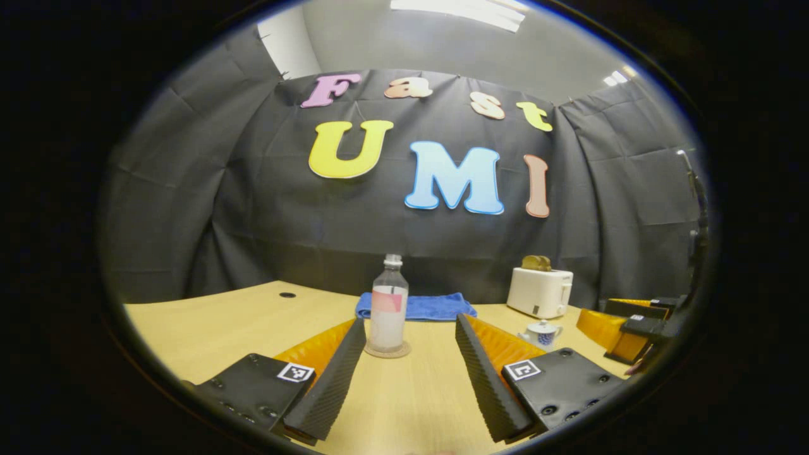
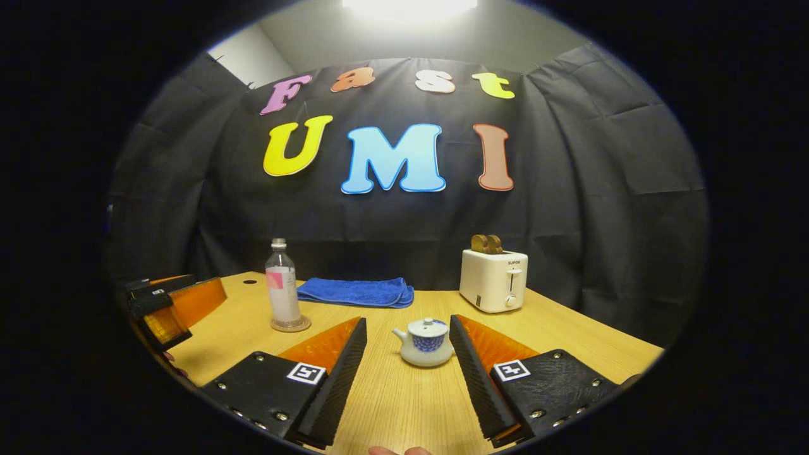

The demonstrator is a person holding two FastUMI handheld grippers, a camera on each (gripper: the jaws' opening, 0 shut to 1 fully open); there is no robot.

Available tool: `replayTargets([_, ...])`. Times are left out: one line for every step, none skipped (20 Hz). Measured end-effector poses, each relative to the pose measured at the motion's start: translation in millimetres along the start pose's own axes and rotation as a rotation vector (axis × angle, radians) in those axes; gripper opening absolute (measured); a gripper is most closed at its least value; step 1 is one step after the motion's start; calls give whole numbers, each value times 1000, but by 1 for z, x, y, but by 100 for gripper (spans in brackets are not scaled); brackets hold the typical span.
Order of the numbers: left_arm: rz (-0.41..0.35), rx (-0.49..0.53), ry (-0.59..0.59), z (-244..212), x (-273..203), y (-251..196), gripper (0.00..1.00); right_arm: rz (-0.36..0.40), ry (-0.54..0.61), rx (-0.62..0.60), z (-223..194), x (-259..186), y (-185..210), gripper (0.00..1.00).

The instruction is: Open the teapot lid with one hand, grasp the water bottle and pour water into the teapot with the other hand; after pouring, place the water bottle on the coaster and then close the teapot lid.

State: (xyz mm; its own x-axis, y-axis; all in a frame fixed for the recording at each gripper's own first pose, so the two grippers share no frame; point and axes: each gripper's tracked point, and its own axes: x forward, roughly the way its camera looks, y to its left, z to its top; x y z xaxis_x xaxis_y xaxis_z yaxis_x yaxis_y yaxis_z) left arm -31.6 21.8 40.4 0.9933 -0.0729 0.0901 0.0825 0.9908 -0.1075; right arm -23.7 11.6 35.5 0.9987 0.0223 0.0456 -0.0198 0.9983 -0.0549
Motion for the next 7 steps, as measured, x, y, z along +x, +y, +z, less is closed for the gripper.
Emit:
replayTargets([1, 13, -12, 1, -5, -4, 99, 4, -17, -6, -1, -7, 4, 82])
replayTargets([-3, 22, -17, -2, -8, -9, 99, 1, -37, -11, 1, -11, 6, 81])
replayTargets([-8, 31, -18, -6, -10, -13, 99, -1, -48, -15, 2, -13, 6, 81])
replayTargets([-2, 38, -17, -10, -9, -12, 99, -5, -50, -13, 0, -13, 5, 81])
replayTargets([1, 37, -18, -12, -8, -12, 99, -7, -42, -6, -4, -11, 3, 81])
replayTargets([-3, 27, -13, -15, -7, -13, 99, -13, -29, 10, -9, -10, -2, 81])
replayTargets([-6, 17, -6, -19, -5, -14, 99, -16, -10, 29, -16, -7, -4, 81])
